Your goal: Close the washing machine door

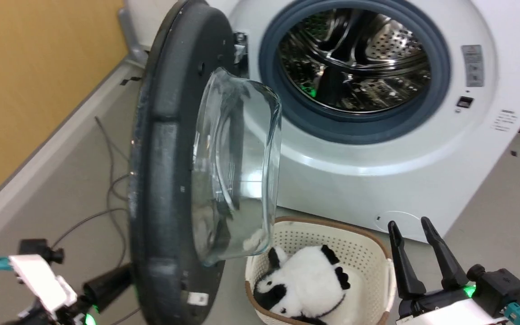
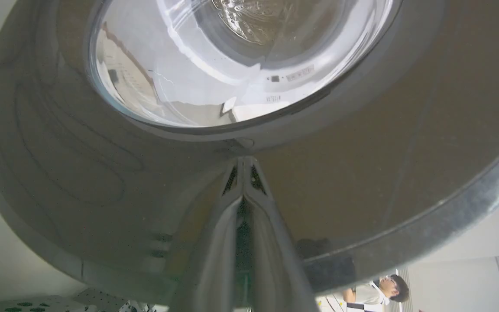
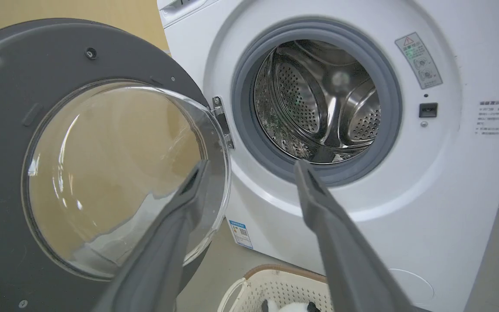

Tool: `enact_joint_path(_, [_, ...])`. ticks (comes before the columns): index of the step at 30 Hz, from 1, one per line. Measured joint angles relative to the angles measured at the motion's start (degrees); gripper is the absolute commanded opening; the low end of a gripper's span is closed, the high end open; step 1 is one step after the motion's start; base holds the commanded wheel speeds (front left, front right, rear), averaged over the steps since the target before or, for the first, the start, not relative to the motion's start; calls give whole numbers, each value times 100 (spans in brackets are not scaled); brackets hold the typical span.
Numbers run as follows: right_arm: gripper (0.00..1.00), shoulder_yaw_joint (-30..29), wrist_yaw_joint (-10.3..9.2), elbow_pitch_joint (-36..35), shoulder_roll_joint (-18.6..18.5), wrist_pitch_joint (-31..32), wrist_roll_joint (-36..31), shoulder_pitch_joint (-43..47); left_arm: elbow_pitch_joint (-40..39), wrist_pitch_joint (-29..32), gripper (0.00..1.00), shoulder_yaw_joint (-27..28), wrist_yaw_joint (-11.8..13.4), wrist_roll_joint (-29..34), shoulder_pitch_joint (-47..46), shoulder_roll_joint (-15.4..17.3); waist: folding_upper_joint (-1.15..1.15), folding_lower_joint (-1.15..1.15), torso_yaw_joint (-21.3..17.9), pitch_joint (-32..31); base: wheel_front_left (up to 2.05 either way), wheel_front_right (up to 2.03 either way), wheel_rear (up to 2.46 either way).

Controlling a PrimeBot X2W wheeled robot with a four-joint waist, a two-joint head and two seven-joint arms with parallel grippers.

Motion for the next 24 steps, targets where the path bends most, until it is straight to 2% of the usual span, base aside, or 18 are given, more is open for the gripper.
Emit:
enact_joint_path(4, [100,-10,0,-5,4,0,-43,23,-337,-5,0,-222,29,-129,294,-225,0,0,-241,3,0,0,0])
enact_joint_path(11, [100,-54,0,-24,-3,0,-55,19,-572,-316,0,-809,-98,-488,637,-319,0,0,-766,62,0,0,0])
enact_joint_path(20, [100,-65,0,-82,-49,0,-59,-87,-301,-1564,0,-1871,-666,-840,639,-352,0,0,-1614,292,0,0,0])
enact_joint_path(24, [100,-90,0,-131,-69,0,-60,-142,-40,-2173,0,-2169,-859,-921,431,-356,0,0,-2013,466,0,0,0])
